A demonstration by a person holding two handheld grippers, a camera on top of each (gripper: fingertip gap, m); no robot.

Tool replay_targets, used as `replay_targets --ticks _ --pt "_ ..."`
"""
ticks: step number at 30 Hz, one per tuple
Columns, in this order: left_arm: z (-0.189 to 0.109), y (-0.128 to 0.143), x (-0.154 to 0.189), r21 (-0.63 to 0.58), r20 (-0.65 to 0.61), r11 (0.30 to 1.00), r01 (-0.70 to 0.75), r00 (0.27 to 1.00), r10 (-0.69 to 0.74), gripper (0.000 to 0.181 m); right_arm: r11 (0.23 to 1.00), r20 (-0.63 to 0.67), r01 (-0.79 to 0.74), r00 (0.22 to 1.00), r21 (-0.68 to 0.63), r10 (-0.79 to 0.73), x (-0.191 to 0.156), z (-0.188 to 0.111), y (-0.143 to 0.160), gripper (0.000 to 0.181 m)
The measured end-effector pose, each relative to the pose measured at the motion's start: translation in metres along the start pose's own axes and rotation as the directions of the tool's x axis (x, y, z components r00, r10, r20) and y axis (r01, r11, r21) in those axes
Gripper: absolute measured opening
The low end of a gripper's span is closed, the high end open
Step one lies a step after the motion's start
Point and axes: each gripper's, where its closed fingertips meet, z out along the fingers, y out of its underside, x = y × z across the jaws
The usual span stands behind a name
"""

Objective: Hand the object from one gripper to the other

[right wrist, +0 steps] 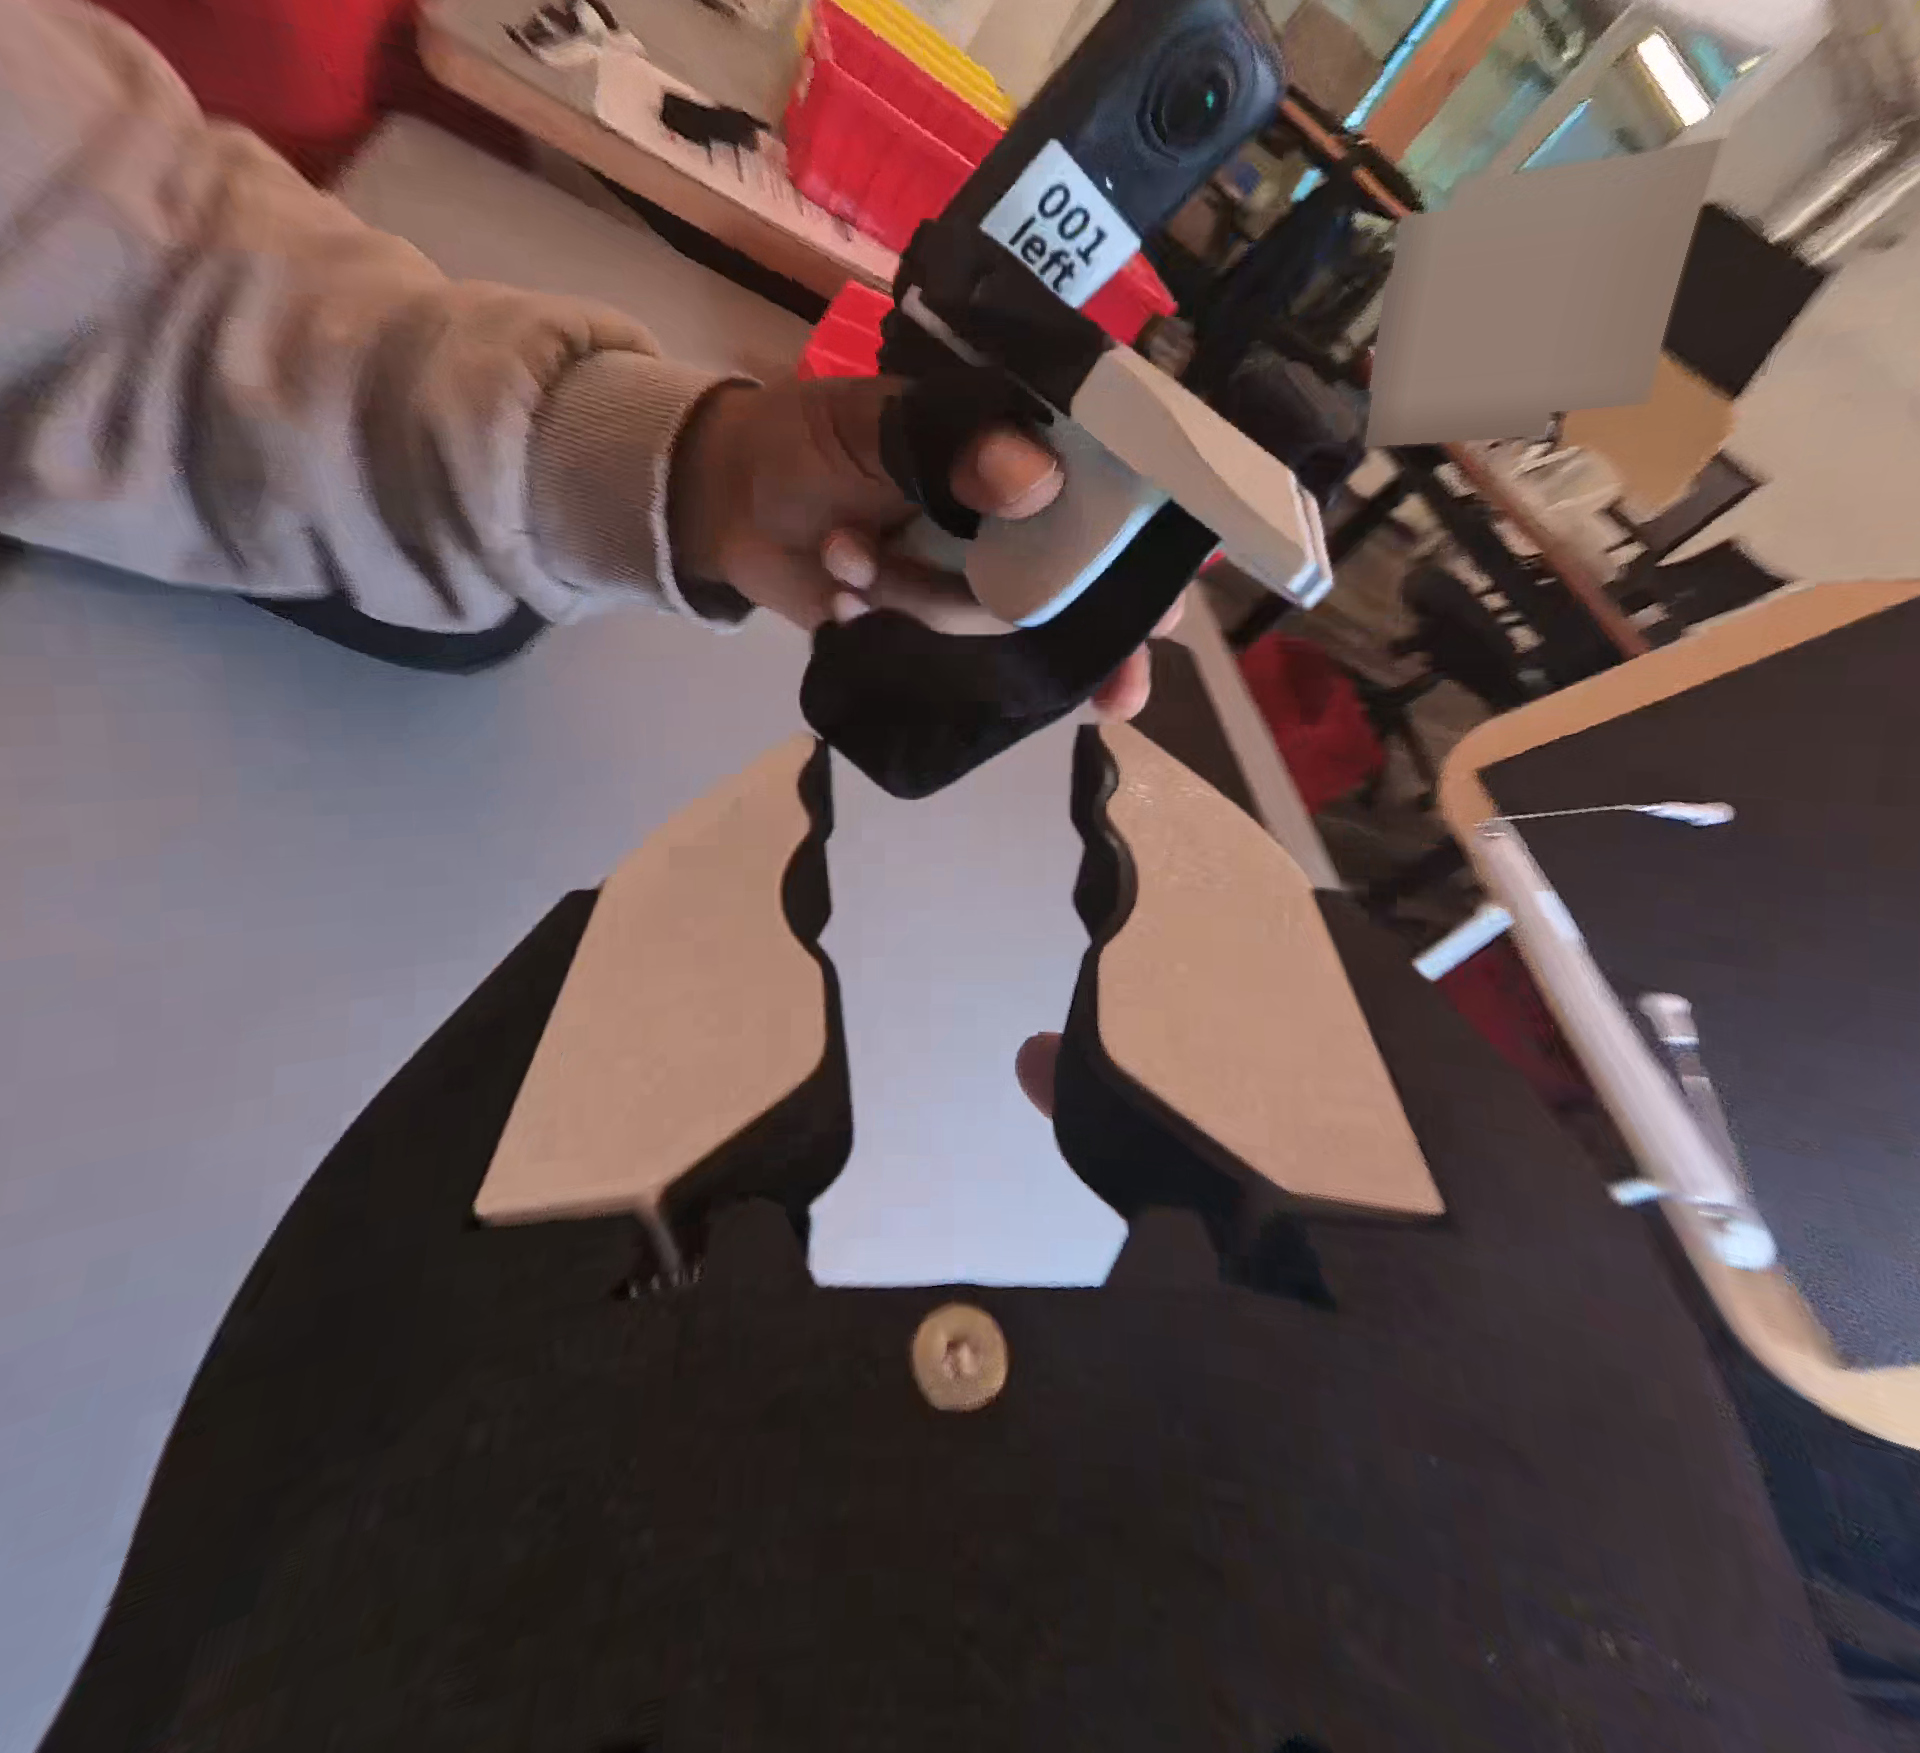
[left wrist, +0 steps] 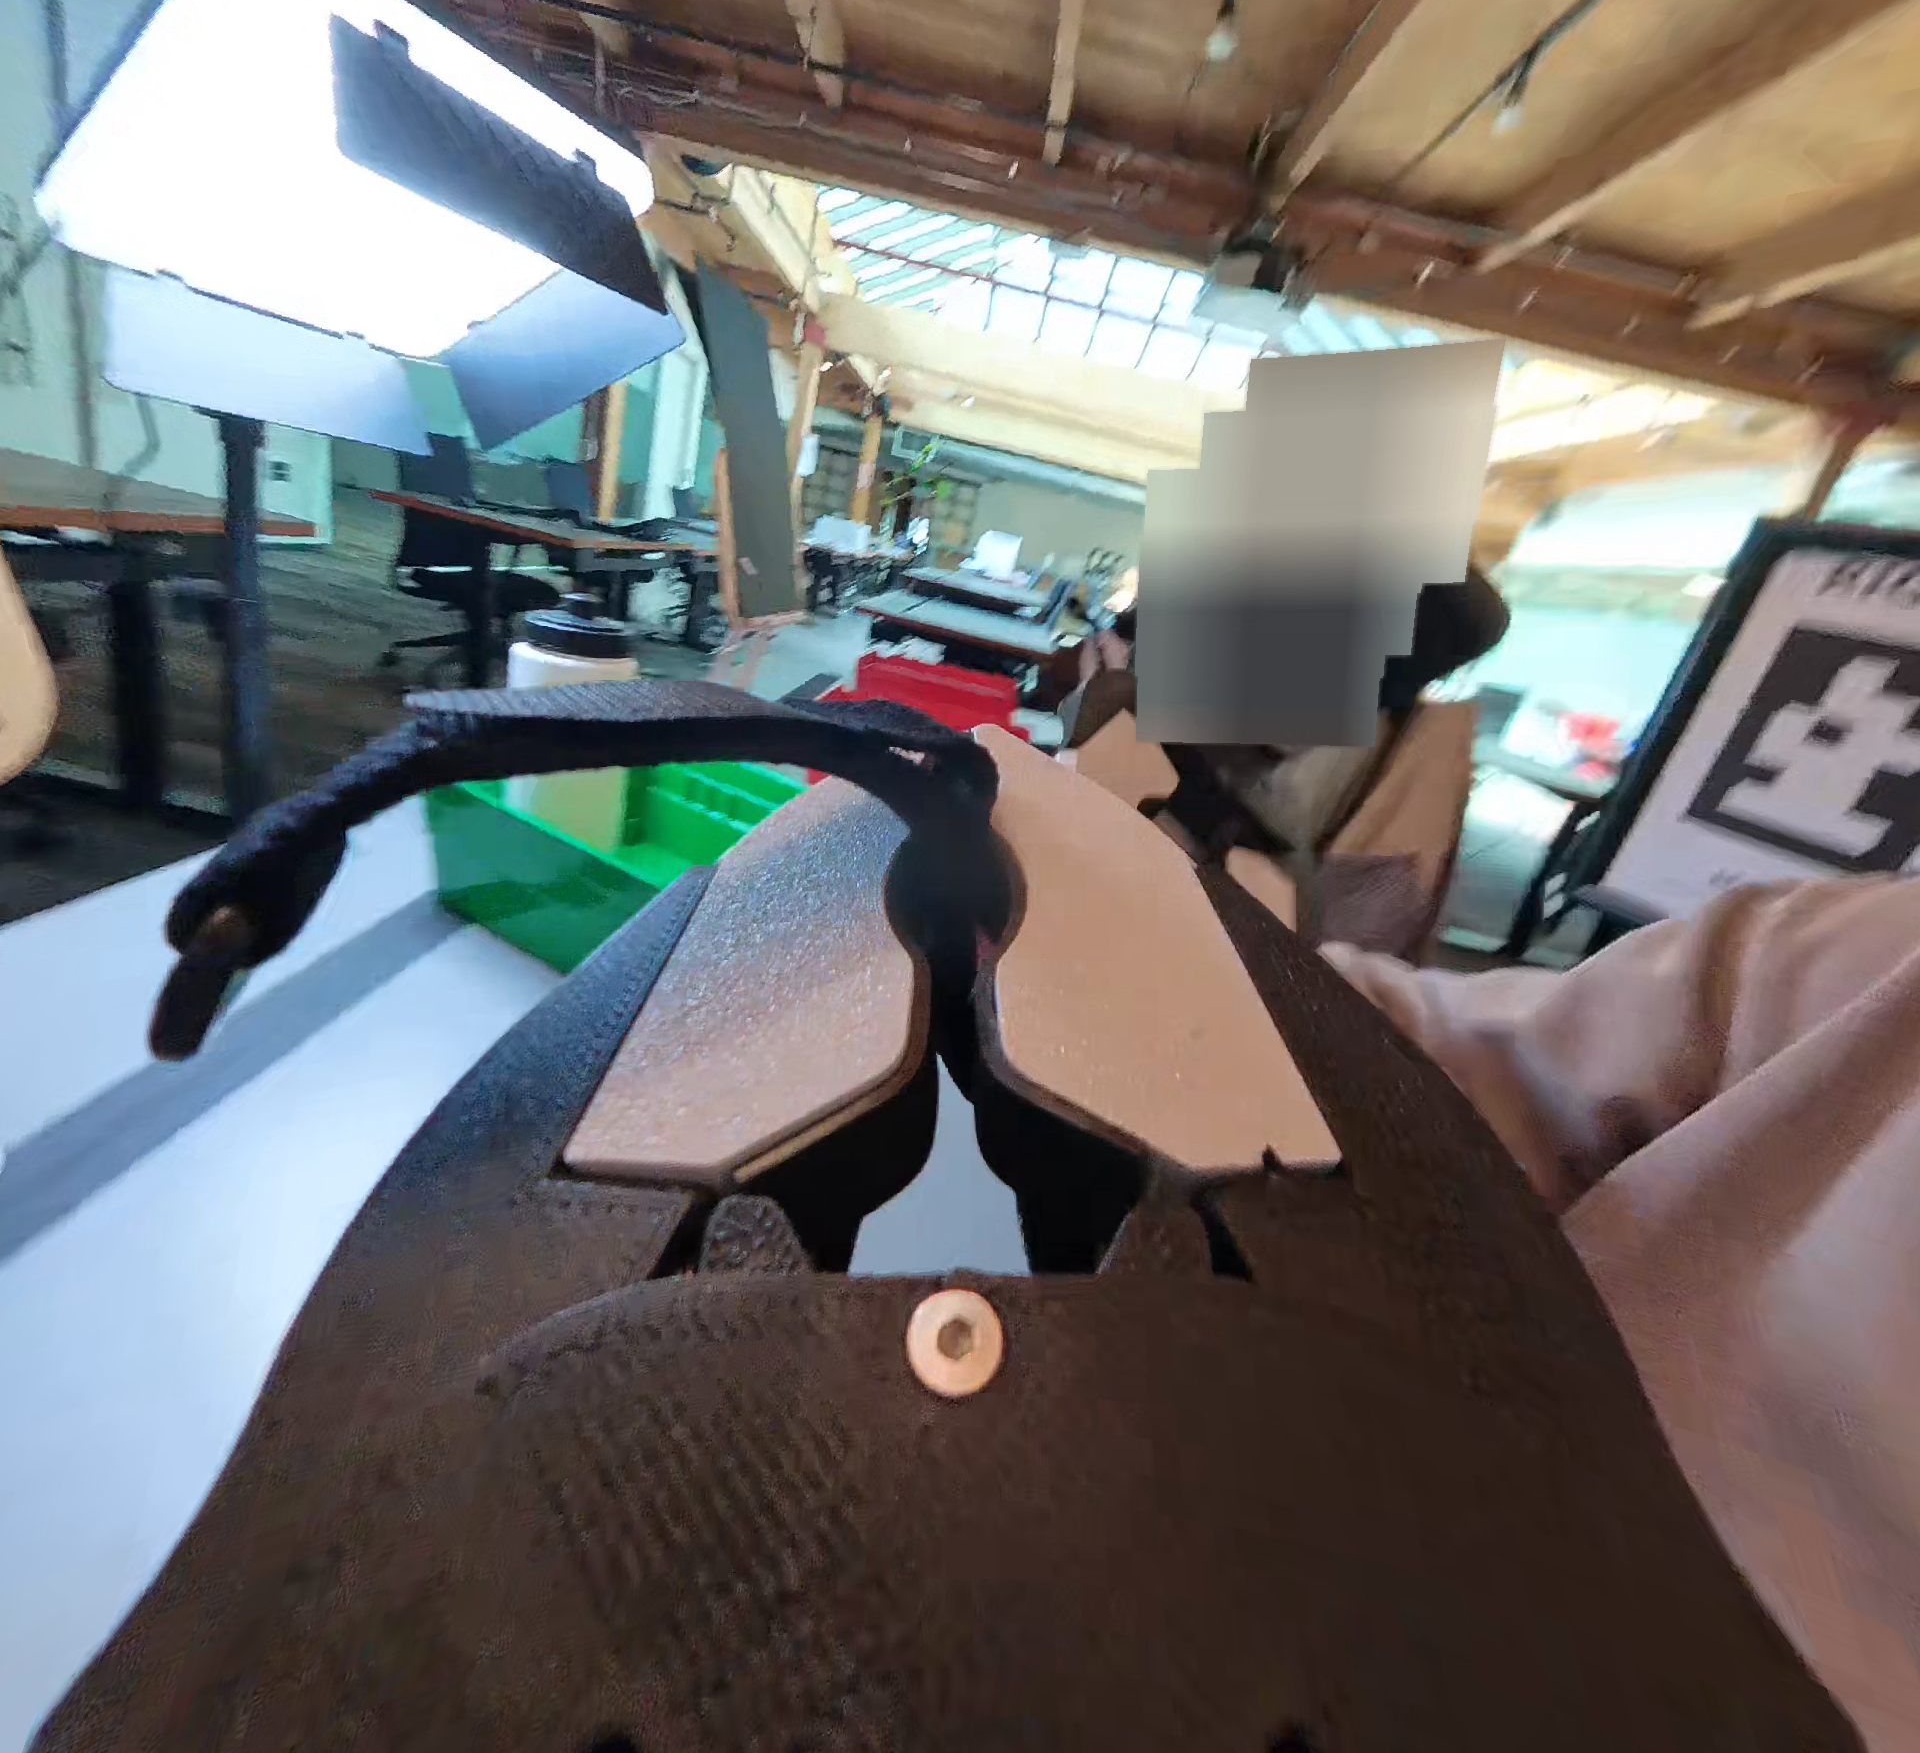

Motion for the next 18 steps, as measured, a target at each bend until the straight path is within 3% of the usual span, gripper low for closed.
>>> replay_targets --ticks 1,4,8,11,16,18 --pt "-0.002 0.000 -0.002 -0.035 0.029 0.997 -0.068 0.997 0.069 0.000 0.996 0.053 -0.079 0.996 0.030 0.078 -0.001 -0.005 -0.004 0.051" --pt "-0.006 0.005 -0.005 -0.156 0.081 0.954 -0.255 0.959 0.270 0.000 0.957 0.135 -0.239 0.967 0.164 0.218 0.006 -0.026 -0.023 0.058" --pt "-0.003 0.025 0.000 -0.326 0.042 0.815 -0.480 0.853 0.520 0.000 0.908 0.111 -0.324 0.946 0.264 0.305 0.024 -0.041 -0.037 0.054" --pt "0.006 0.052 0.004 -0.441 -0.038 0.675 -0.592 0.763 0.645 0.000 0.897 0.112 -0.382 0.924 0.221 0.366 0.027 -0.034 -0.029 0.053" --pt "0.016 0.101 0.008 -0.581 -0.188 0.469 -0.665 0.670 0.718 0.000 0.918 0.166 -0.395 0.909 0.042 0.383 0.005 -0.008 -0.005 0.050" --pt "0.017 0.114 0.009 -0.603 -0.241 0.405 -0.687 0.641 0.729 0.000 0.944 0.155 -0.331 0.932 0.005 0.326 -0.002 -0.002 0.002 0.028"
